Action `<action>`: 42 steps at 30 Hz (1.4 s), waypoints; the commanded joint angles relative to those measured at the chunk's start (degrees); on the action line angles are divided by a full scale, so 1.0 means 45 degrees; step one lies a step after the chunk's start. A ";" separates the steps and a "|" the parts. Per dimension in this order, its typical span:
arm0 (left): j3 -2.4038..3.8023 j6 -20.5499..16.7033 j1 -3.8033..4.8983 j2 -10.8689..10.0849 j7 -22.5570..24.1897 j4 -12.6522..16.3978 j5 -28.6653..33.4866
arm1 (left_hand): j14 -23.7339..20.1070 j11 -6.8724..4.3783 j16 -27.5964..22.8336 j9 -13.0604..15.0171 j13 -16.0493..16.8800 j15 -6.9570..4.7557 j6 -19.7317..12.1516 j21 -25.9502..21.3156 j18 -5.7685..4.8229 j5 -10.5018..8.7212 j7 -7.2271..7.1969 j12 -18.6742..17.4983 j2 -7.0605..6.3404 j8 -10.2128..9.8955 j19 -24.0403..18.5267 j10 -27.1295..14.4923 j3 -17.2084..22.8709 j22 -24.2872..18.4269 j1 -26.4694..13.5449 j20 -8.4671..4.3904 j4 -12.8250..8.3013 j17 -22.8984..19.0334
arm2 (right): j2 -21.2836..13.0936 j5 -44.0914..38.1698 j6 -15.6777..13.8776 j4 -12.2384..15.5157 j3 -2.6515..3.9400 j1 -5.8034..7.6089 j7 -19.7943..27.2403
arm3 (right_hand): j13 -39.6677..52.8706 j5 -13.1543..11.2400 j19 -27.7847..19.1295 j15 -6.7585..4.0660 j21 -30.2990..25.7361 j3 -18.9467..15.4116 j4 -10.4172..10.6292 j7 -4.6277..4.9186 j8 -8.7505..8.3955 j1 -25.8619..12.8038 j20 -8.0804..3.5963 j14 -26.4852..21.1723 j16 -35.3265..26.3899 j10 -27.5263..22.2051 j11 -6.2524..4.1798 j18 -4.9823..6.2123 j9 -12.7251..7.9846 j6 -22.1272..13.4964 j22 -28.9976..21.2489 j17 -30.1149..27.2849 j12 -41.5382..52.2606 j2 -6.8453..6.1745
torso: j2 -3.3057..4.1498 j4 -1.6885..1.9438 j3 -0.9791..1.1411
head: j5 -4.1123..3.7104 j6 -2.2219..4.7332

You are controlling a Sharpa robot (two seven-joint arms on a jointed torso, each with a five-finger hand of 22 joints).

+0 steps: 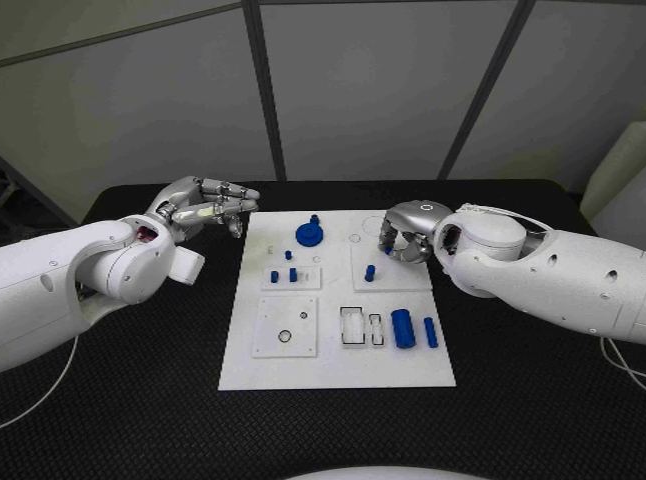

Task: Assemble the parts on the task board

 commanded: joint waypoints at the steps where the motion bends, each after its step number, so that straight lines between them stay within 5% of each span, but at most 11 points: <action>1: 0.0013 0.0184 0.0012 0.0003 0.0203 0.0018 0.0146 | -0.0091 0.0004 -0.0073 0.0011 0.0019 -0.0037 0.0010 -0.0083 -0.0323 0.0068 0.0067 0.0026 0.0071 -0.0051 -0.0096 -0.0058 -0.0004 -0.0024 -0.0073 0.0027 -0.0087 -0.0014 | 0.0042 -0.0447 -0.0037 0.0009 -0.0006 -0.0007 -0.0268 | 0.0010 0.0057 0.0504 -0.0120 0.0120 0.0010 -0.0154 -0.0030 0.0074 -0.0025 -0.0141 0.0273 0.0033 0.0210 -0.0079 -0.0141 0.0062 0.0175 0.2037 0.0001 0.0096 0.0232 | -0.0003 0.0001 0.0000 | -0.0034 -0.0011; 8: 0.0013 0.0233 0.0011 0.0027 0.0187 0.0012 0.0146 | -0.0101 0.0007 -0.0098 0.0011 0.0022 -0.0035 0.0004 -0.0104 -0.0323 0.0069 0.0070 0.0027 0.0084 -0.0061 -0.0099 -0.0072 0.0001 -0.0037 -0.0070 0.0030 -0.0099 -0.0026 | 0.0148 -0.0607 -0.0375 -0.0013 -0.0004 -0.0098 -0.0382 | -0.0022 0.0056 0.0650 -0.0263 0.0318 -0.0012 -0.0468 -0.0142 0.0137 -0.0254 -0.0284 0.0287 0.0078 0.0592 -0.0210 -0.0205 0.0225 0.0478 0.2291 -0.0028 0.0086 0.0518 | -0.0003 -0.0003 -0.0005 | -0.0041 -0.0031; 21: 0.0013 0.0249 0.0009 0.0035 0.0182 0.0003 0.0146 | -0.0112 0.0028 -0.0158 0.0002 0.0024 -0.0027 -0.0041 -0.0158 -0.0321 0.0081 0.0093 0.0016 0.0094 -0.0107 -0.0097 -0.0136 0.0015 -0.0071 -0.0048 0.0034 -0.0155 -0.0058 | -0.0151 -0.0741 -0.1449 0.0352 0.0000 -0.0174 -0.0456 | -0.0061 0.0018 0.0744 -0.0282 0.0440 -0.0149 -0.0550 -0.0164 0.0116 -0.0553 -0.0320 0.0287 0.0076 0.0664 -0.0234 -0.0247 0.0306 0.0542 0.2449 -0.0088 0.0007 0.0530 | -0.0022 -0.0005 0.0003 | -0.0024 -0.0007; 31: 0.0013 0.0242 -0.0013 0.0035 0.0135 -0.0031 0.0146 | -0.0104 0.0040 -0.0186 -0.0001 0.0026 -0.0020 -0.0054 -0.0183 -0.0322 0.0127 0.0105 0.0014 0.0141 -0.0127 -0.0088 -0.0166 0.0036 -0.0088 -0.0049 0.0038 -0.0164 -0.0073 | -0.0828 -0.0683 -0.2004 0.1349 0.0011 -0.0178 -0.0497 | -0.0074 0.0033 0.0808 -0.0291 0.0522 -0.0149 -0.0614 -0.0179 0.0103 -0.0557 -0.0327 0.0286 0.0076 0.0671 -0.0247 -0.0275 0.0323 0.0545 0.2554 -0.0101 -0.0018 0.0537 | -0.0024 -0.0016 0.0001 | 0.0017 0.0059; 42: 0.0013 0.0277 -0.0040 0.0061 0.0123 -0.0051 0.0146 | -0.0081 0.0055 -0.0221 -0.0005 0.0030 -0.0012 -0.0073 -0.0216 -0.0322 0.0244 0.0121 0.0011 0.0159 -0.0160 -0.0065 -0.0213 0.0047 -0.0111 -0.0063 0.0044 -0.0195 -0.0094 | -0.1492 -0.0195 -0.2455 0.3292 0.0154 -0.0174 -0.0470 | -0.0094 0.0053 0.0872 -0.0296 0.0604 -0.0144 -0.0691 -0.0177 0.0077 -0.0559 -0.0334 0.0285 0.0077 0.0655 -0.0242 -0.0302 0.0336 0.0530 0.2658 -0.0114 -0.0054 0.0530 | -0.0010 -0.0010 -0.0013 | 0.0134 0.0114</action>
